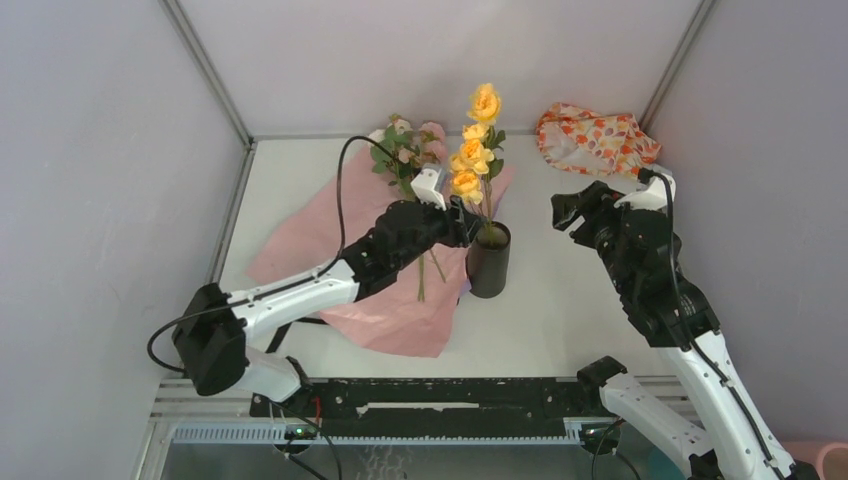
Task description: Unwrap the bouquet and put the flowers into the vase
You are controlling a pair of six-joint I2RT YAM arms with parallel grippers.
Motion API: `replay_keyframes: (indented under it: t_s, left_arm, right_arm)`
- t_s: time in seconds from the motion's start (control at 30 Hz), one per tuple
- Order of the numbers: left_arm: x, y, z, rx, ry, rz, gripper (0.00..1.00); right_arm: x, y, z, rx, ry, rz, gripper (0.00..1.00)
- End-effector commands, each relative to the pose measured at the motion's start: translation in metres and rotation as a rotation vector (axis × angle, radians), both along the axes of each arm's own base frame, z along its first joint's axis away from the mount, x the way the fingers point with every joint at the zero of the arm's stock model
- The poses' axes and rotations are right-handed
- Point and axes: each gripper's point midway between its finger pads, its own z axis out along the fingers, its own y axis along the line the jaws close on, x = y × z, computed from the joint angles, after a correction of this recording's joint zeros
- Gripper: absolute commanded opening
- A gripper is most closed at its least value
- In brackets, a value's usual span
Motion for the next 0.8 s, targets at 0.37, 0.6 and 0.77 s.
replay_keyframes:
  t_s: [0.37,0.6,0.77]
  left_arm:
    - [-0.014,0.145,0.096,-0.144,-0.089,0.46,0.7]
    - [0.041,0.194,0.044,-0.17,0.209,0.63,0.69]
    - [0.106,0.189,-0.01,-0.214,0.44,0.57,0.66]
  right_arm:
    - [0.002,0.019,0.04,0.072,-0.149,0.101,0.74]
    - [0.004,0.025,0.043,0.086,-0.155,0.124,0.74]
    - [0.006,0.025,0.035,0.075,-0.128,0.122,0.74]
